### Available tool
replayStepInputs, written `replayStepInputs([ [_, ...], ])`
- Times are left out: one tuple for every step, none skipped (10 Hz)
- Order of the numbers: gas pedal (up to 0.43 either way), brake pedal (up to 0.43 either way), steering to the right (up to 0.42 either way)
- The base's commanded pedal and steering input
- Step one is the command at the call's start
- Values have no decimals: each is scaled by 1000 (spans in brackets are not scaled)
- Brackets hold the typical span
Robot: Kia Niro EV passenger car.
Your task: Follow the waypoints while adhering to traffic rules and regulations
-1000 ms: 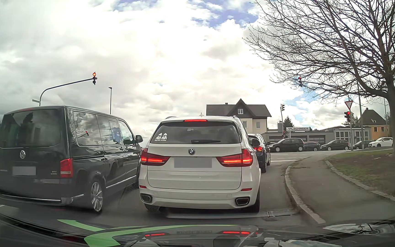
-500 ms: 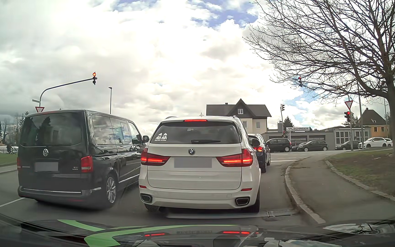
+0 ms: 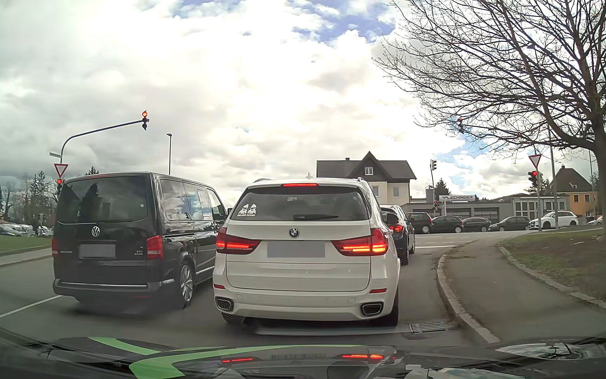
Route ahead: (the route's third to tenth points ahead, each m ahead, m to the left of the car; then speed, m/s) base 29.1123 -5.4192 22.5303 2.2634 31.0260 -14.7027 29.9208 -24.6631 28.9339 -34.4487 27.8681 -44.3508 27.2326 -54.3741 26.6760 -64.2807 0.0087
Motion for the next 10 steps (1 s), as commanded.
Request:
replayStepInputs([
  [0, 323, 16],
  [0, 323, 16],
  [0, 323, 16],
  [0, 323, 16],
  [0, 323, 16],
  [0, 317, 16],
  [0, 323, 16],
  [0, 323, 16],
  [0, 323, 16],
  [0, 323, 16],
])
